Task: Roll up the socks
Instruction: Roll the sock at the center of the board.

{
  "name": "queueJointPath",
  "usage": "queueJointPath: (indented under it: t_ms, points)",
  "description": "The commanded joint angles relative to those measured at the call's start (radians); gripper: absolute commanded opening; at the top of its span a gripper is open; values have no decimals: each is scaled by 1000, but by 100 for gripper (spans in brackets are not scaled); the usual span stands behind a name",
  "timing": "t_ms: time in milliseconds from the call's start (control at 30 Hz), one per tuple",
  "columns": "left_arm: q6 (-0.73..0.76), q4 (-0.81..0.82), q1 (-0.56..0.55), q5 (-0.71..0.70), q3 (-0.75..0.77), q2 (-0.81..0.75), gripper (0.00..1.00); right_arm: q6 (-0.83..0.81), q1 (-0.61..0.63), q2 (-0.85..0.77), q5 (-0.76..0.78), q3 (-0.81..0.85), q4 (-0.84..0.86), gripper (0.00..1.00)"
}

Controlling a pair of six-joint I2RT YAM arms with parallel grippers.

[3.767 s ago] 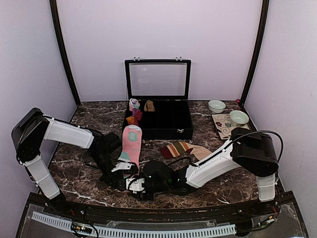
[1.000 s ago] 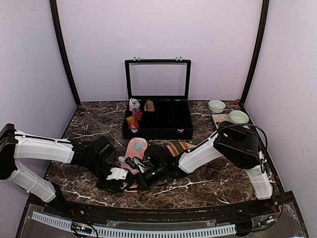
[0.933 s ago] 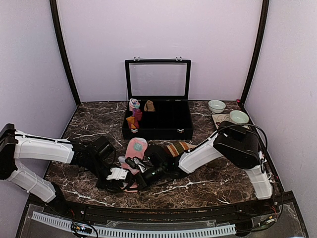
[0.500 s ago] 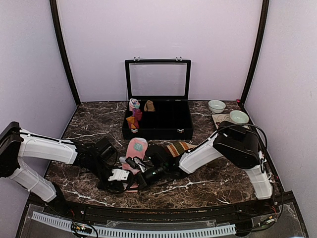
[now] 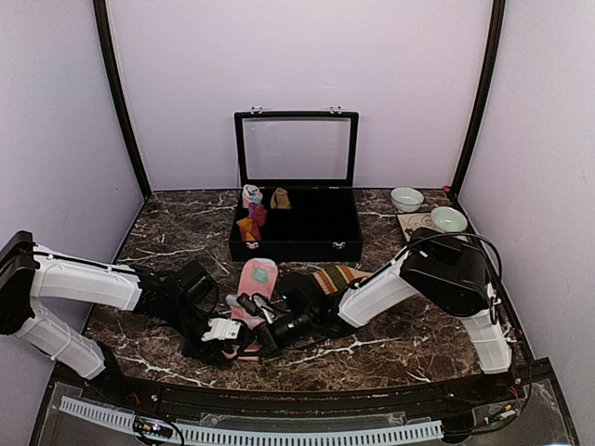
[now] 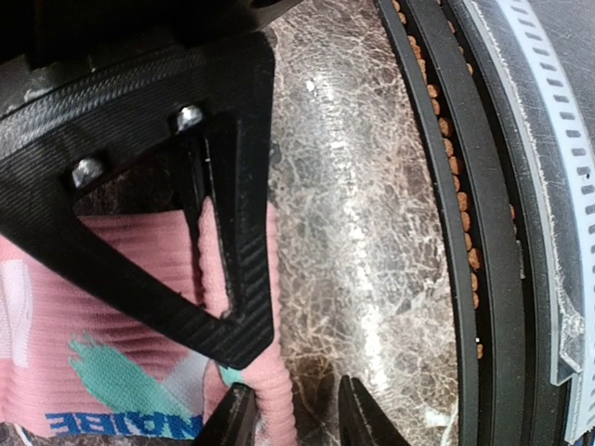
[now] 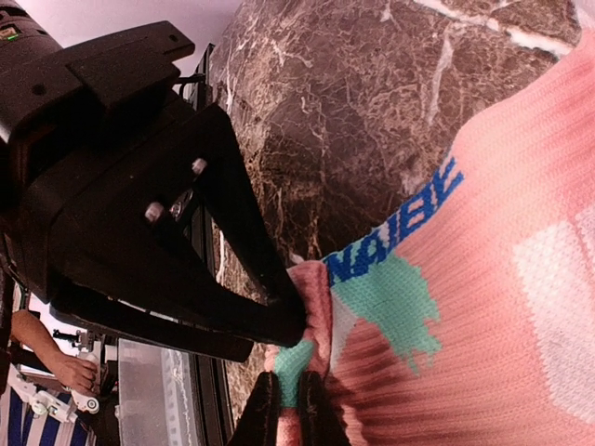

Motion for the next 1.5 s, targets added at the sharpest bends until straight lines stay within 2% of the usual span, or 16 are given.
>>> queueJointPath:
  t_ms: [0, 67, 167, 300, 400, 600, 700, 800, 900, 1033, 1100, 1167, 1233, 1367, 1467]
  points:
    - [-31, 35, -3, -117, -47, 8, 32, 7, -7, 69, 15, -81, -201, 0]
    - [-39, 57, -3, -155, -50, 32, 31, -1, -6, 66, 14, -83, -206, 0]
    - [-50, 67, -3, -181, -42, 57, 21, -12, -6, 61, 15, -83, -221, 0]
    - [-37, 62, -3, -163, -44, 49, 9, -22, -7, 52, 20, -93, -235, 0]
    - [-9, 31, -3, -129, -41, 47, 4, -16, -9, 44, 24, -109, -226, 2]
    - [41, -74, -3, -58, 3, 73, 2, -11, -20, -20, 81, -171, -195, 17]
    - [36, -134, 0, -13, 29, 110, 2, -22, -30, -86, 124, -221, -169, 35]
    - [21, -189, 8, 32, 62, 155, 1, -51, -33, -148, 136, -254, -170, 47]
    - [18, -247, 24, 65, 108, 220, 2, -90, -32, -218, 200, -310, -171, 50]
    - [25, -278, 33, 75, 132, 256, 2, -131, -19, -356, 341, -461, -65, 49]
    - [25, -291, 38, 89, 147, 261, 2, -199, 16, -452, 422, -548, 20, 49]
    - [28, -322, 42, 117, 173, 280, 2, -333, 85, -538, 573, -618, 80, 48]
    - [37, -370, 57, 162, 206, 313, 2, -430, 146, -593, 698, -627, 59, 46]
    - [66, -438, 75, 204, 269, 397, 1, -600, 208, -596, 825, -508, -84, 44]
    - [82, -458, 86, 206, 303, 452, 1, -751, 260, -542, 858, -383, -186, 45]
